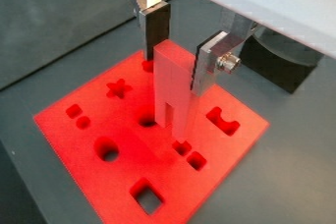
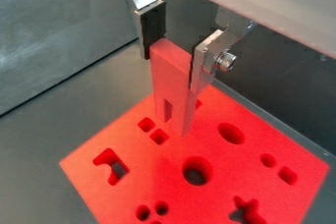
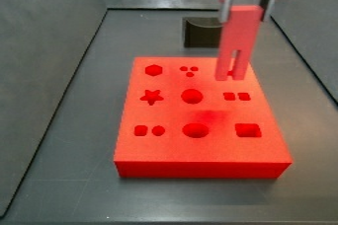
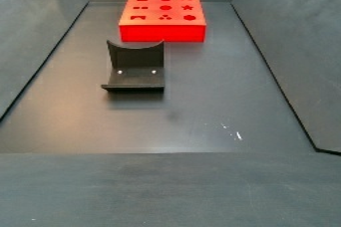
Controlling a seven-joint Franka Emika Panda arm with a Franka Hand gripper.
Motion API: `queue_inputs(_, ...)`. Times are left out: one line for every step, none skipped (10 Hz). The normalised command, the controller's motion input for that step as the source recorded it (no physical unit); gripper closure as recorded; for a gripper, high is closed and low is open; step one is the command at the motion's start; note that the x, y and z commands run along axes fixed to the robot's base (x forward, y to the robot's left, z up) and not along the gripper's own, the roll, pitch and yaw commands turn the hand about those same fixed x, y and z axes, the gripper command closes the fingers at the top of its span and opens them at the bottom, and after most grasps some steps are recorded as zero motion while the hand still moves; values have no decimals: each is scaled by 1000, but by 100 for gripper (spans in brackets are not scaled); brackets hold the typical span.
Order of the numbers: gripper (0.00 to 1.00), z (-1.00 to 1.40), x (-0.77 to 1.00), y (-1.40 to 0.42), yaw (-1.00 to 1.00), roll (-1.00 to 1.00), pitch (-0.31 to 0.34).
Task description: Insert the double-square object.
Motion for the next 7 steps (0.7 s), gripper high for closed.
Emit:
queue_inputs(100,-131,1000,0,0,56,-30)
queue_inputs(100,-240,923,0,51,169,-1)
queue_inputs(100,-317,597,-131,180,383,0)
queue_inputs(100,-246,480,-106,223,413,0)
queue_inputs(100,-91,351,-83,171,274,0)
queue_inputs(100,-54,363,-120,103,284,0)
queue_inputs(100,0,309,-23,0,224,77)
